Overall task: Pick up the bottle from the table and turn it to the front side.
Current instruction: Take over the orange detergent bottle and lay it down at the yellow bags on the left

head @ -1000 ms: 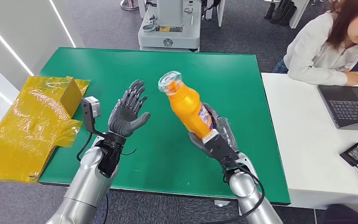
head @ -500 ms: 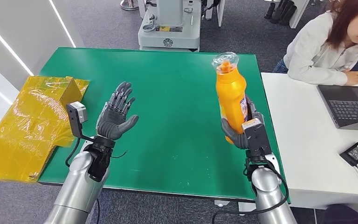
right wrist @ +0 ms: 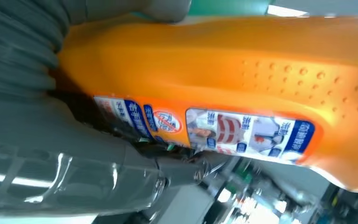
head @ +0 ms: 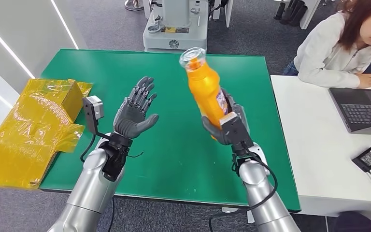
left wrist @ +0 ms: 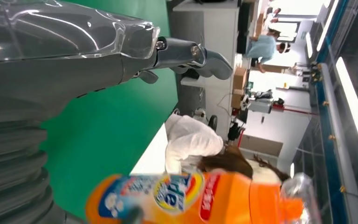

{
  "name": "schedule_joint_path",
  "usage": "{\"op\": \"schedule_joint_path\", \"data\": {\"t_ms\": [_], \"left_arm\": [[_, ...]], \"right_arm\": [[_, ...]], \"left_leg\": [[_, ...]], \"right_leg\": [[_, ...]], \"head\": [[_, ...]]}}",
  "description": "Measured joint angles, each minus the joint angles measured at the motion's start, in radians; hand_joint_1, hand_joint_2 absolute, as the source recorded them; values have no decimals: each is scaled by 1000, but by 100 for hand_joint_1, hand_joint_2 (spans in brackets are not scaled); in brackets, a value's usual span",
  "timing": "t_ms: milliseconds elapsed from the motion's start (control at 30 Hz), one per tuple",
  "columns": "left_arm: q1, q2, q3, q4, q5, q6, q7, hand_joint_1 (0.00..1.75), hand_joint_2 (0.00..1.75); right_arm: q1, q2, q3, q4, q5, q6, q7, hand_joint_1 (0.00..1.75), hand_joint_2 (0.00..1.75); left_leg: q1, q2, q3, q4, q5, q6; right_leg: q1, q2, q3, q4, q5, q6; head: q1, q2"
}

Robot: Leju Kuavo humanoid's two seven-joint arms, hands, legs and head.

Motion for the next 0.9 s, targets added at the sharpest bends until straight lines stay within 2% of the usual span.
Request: {"op": "schedule_joint_path", "data": {"t_ms": [367, 700, 900], "left_arm": [[-22, -14, -18, 11, 15, 0, 17, 0, 175], [-24, -14, -25, 13, 11, -3, 20, 0, 175], [-39, -14, -45, 37, -46, 18, 20, 0, 175]], "right_arm": [[-62, 54, 98, 117, 36, 15, 12, 175, 175], [-84, 84, 151, 192, 61, 19, 22, 175, 175], [-85, 90, 168, 215, 76, 6, 36, 175, 175]], "left_leg": [[0, 0, 0, 0, 0, 0], [0, 0, 0, 0, 0, 0], [0, 0, 0, 0, 0, 0]], "right_leg": [[0, 0, 0, 0, 0, 0], [0, 0, 0, 0, 0, 0], [0, 0, -1, 0, 0, 0]], "head": [[0, 0], [0, 0], [0, 0]]}}
